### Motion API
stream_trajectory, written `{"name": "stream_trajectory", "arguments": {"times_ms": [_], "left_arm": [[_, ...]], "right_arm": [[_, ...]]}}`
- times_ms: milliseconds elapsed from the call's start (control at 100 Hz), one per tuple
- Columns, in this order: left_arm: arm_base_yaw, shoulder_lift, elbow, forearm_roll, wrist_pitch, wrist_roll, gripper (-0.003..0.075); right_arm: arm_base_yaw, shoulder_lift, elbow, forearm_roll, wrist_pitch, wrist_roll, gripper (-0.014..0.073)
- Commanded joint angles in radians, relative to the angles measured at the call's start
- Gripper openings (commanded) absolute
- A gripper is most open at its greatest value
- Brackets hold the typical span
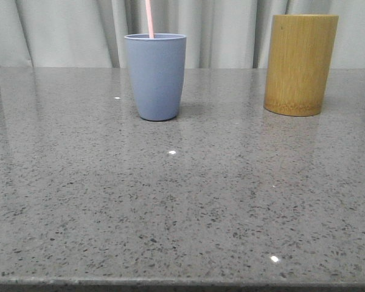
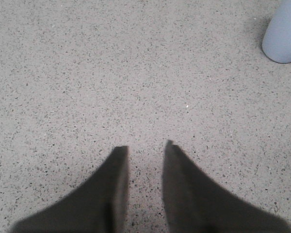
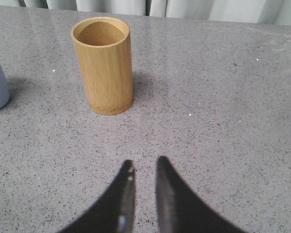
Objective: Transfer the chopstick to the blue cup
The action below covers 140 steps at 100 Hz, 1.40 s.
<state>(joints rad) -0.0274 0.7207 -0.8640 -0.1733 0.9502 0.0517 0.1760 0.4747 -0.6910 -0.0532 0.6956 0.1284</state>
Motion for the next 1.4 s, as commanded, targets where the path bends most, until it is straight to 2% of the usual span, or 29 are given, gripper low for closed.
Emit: {"name": "stream_trajectory", "arguments": {"times_ms": [0,20,1020,1100,1180,1330,1390], "left_arm": [[0.003,-0.003,-0.023,-0.011,-0.058,-0.006,-0.0018],[0.003,-0.003,-0.023,-0.011,-0.058,-0.006,-0.0017],[0.003,-0.003,-0.023,-0.008,-0.065,-0.006,-0.0019],[0.003,-0.017,-0.005,0.016,-0.138,-0.006,-0.0019],[0.003,-0.057,0.043,0.026,-0.279,-0.006,-0.0019],[0.003,-0.193,0.237,0.027,-0.572,-0.006,-0.0019],[0.003,-0.253,0.321,0.027,-0.649,-0.006,-0.0019]], "right_arm": [[-0.006,0.001,-0.025,-0.015,-0.073,-0.010,-0.0055],[-0.006,0.001,-0.025,-0.015,-0.073,-0.010,-0.0076],[-0.006,0.001,-0.025,-0.015,-0.073,-0.010,-0.0068],[-0.006,0.001,-0.025,-0.015,-0.073,-0.010,-0.0068],[-0.006,0.001,-0.025,-0.015,-0.073,-0.010,-0.0068],[-0.006,0.001,-0.025,-0.015,-0.073,-0.010,-0.0068],[-0.006,0.001,-0.025,-0.015,-0.073,-0.010,-0.0068]]}}
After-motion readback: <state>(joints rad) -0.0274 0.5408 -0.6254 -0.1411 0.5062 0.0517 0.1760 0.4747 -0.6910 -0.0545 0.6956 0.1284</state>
